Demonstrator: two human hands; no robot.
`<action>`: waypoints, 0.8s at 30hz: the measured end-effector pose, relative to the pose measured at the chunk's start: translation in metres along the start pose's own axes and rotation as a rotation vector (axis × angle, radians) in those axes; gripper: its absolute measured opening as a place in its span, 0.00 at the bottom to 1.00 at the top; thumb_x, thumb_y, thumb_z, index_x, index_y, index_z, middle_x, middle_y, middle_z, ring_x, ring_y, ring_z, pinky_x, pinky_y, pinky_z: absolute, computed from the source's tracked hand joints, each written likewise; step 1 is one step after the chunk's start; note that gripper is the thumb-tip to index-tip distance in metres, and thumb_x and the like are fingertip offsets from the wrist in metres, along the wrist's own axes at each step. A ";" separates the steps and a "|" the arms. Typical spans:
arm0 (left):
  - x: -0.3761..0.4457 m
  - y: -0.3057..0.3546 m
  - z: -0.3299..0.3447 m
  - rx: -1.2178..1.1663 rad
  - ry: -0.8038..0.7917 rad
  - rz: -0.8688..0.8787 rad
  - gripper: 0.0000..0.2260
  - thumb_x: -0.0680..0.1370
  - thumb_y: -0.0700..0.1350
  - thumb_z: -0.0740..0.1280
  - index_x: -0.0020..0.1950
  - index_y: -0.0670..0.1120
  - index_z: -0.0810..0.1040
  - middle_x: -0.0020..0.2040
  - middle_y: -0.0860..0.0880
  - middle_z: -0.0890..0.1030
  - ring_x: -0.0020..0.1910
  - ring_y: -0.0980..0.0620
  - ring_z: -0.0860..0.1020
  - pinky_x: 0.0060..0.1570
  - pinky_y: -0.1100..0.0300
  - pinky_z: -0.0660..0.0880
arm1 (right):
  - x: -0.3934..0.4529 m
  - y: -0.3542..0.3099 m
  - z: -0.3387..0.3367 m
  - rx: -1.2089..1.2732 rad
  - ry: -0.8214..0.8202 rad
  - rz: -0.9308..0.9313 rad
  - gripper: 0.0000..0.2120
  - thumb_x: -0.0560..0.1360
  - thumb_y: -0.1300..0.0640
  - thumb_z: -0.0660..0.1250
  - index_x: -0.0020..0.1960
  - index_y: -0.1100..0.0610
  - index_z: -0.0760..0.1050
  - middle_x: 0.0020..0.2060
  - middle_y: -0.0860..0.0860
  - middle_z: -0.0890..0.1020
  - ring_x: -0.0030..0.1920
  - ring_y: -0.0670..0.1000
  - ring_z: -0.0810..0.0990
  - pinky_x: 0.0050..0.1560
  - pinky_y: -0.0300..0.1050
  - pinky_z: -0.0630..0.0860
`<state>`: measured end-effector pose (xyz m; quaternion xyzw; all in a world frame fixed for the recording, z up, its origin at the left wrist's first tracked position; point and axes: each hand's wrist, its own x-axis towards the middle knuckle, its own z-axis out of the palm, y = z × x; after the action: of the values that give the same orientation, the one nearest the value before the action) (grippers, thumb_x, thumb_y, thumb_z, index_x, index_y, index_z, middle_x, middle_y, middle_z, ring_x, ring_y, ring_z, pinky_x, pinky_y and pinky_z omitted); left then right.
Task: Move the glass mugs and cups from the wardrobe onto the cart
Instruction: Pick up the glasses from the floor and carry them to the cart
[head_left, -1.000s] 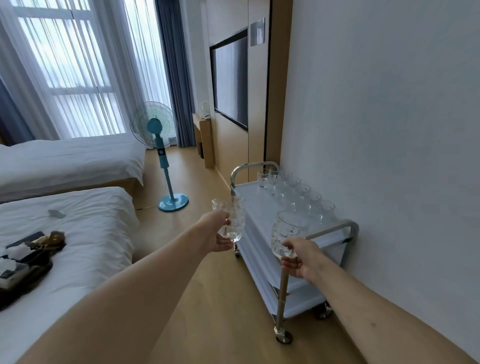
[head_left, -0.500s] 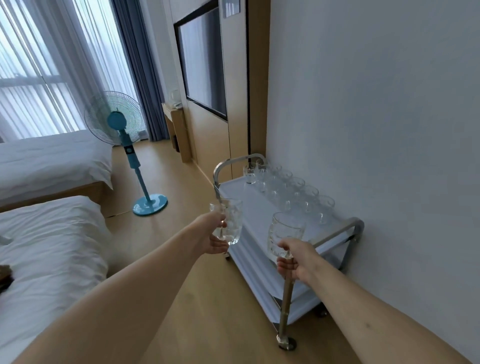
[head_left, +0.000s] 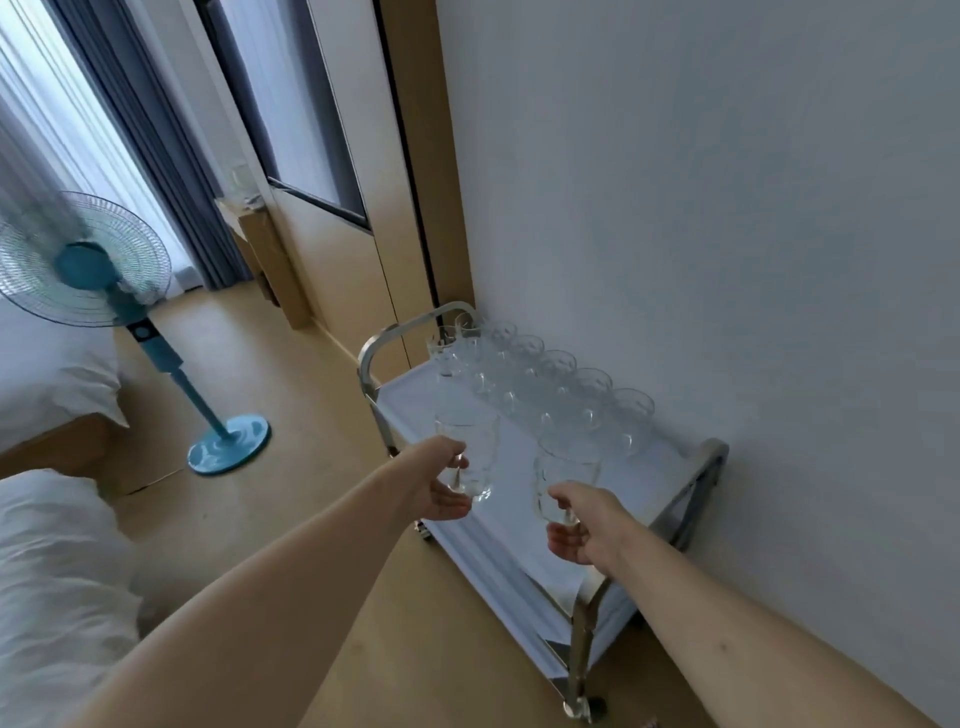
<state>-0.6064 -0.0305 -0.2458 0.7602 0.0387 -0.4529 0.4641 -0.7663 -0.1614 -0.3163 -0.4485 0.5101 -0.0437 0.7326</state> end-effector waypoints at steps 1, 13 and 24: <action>0.011 0.002 0.006 0.000 -0.012 -0.016 0.12 0.83 0.51 0.64 0.51 0.41 0.75 0.56 0.32 0.77 0.43 0.39 0.80 0.40 0.49 0.80 | 0.008 0.000 0.001 0.028 0.015 0.014 0.11 0.79 0.52 0.68 0.49 0.61 0.74 0.39 0.61 0.78 0.35 0.56 0.78 0.32 0.46 0.81; 0.144 0.022 0.051 0.098 -0.231 -0.088 0.11 0.83 0.49 0.65 0.50 0.41 0.76 0.44 0.38 0.75 0.42 0.42 0.77 0.35 0.53 0.83 | 0.095 -0.004 0.018 0.317 0.312 0.135 0.21 0.83 0.42 0.58 0.49 0.61 0.72 0.39 0.58 0.76 0.34 0.55 0.75 0.33 0.46 0.81; 0.217 0.018 0.074 0.234 -0.457 -0.156 0.09 0.83 0.45 0.66 0.48 0.39 0.77 0.49 0.39 0.73 0.44 0.44 0.75 0.44 0.54 0.81 | 0.126 0.018 0.046 0.474 0.480 0.151 0.17 0.86 0.48 0.55 0.46 0.60 0.69 0.34 0.56 0.72 0.32 0.52 0.71 0.37 0.47 0.77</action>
<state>-0.5190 -0.1741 -0.4024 0.6815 -0.0613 -0.6486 0.3333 -0.6775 -0.1883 -0.4148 -0.2039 0.6753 -0.2109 0.6767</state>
